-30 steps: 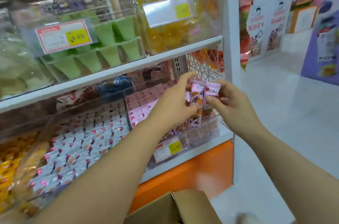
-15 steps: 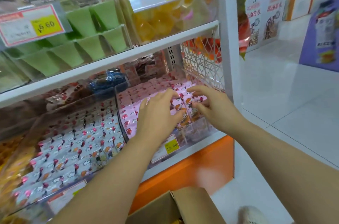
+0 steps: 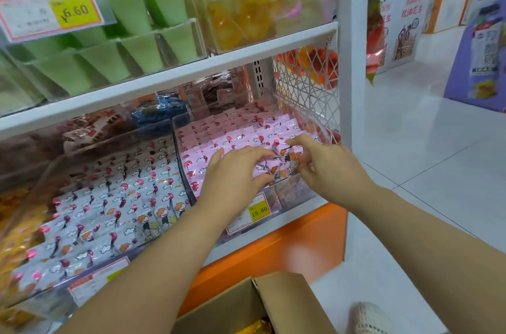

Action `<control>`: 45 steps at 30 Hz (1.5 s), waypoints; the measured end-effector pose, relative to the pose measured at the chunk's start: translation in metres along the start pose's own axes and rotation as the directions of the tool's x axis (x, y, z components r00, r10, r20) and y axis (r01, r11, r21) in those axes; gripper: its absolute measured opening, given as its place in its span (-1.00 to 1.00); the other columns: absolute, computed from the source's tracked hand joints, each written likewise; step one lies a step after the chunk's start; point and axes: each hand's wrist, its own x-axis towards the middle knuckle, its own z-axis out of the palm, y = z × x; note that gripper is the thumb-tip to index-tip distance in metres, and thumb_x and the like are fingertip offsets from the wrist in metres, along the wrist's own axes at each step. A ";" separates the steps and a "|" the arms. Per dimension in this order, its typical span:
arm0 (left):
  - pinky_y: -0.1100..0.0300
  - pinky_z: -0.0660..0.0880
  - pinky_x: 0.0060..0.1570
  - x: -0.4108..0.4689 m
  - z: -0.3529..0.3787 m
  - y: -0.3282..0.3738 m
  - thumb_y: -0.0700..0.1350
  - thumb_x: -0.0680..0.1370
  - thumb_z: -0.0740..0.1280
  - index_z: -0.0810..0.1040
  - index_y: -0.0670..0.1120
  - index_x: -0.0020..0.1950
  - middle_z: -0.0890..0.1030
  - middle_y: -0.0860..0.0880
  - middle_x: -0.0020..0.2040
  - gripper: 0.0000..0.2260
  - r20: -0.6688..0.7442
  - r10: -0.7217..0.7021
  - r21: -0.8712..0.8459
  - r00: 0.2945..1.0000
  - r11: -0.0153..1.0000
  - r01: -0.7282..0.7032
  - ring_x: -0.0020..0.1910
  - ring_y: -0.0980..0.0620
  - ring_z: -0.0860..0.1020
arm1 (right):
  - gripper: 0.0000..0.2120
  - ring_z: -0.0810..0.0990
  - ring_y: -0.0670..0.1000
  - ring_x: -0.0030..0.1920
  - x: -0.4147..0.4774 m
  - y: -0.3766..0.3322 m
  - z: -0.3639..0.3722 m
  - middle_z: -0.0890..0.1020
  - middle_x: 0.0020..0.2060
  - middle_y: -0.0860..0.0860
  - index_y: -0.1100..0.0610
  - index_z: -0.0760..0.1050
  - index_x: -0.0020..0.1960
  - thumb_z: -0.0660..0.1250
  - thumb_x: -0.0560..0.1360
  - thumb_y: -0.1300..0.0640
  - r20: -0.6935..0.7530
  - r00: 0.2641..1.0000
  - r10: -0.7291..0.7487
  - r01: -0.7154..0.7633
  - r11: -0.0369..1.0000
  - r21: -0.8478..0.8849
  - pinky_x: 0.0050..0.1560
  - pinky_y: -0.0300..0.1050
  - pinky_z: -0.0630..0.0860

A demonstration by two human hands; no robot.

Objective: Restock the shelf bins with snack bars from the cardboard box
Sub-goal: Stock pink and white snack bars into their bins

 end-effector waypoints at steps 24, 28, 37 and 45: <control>0.49 0.41 -0.07 -0.184 0.018 -0.040 -0.17 0.59 0.24 0.52 0.15 0.05 0.54 0.33 -0.09 -0.80 -0.196 -0.248 -0.517 0.949 0.848 0.115 -0.01 0.38 0.52 | -0.60 0.50 -0.10 0.05 -0.128 -0.079 0.083 0.56 0.11 -0.05 0.01 0.44 0.29 0.31 0.49 0.28 0.106 0.992 0.074 -0.116 0.869 0.481 0.14 -0.14 0.46; 0.50 0.39 -0.11 -0.231 0.059 -0.084 -0.18 0.59 0.27 0.52 0.15 0.01 0.56 0.32 -0.14 -0.80 -0.022 -0.378 -0.514 0.926 0.798 0.314 -0.05 0.33 0.54 | -0.65 0.55 -0.16 0.04 -0.160 -0.081 0.130 0.58 0.03 -0.20 -0.25 0.43 0.14 0.29 0.48 0.16 0.250 0.960 0.129 -0.229 0.876 0.425 0.11 0.02 0.53; 0.26 0.48 0.07 -0.301 0.173 -0.152 -0.13 0.61 0.23 0.57 0.02 0.17 0.62 0.11 0.07 -0.81 0.432 -0.539 -0.425 0.724 0.586 0.690 0.06 0.17 0.57 | -0.66 0.52 -0.25 -0.16 -0.170 -0.091 0.177 0.54 -0.06 -0.21 -0.15 0.44 0.22 0.29 0.53 0.18 0.439 0.890 0.121 -0.217 0.960 0.175 -0.14 -0.56 0.35; 0.35 0.33 0.11 -0.326 0.233 -0.171 -0.18 0.58 0.29 0.45 -0.07 0.37 0.53 -0.04 0.30 -0.66 0.674 -0.494 -0.266 0.549 0.531 0.804 0.27 0.02 0.48 | -0.62 0.51 -0.05 0.21 -0.192 -0.095 0.262 0.56 0.17 -0.06 -0.03 0.42 0.33 0.31 0.53 0.14 0.715 0.685 0.135 -0.307 0.945 0.115 0.21 -0.12 0.47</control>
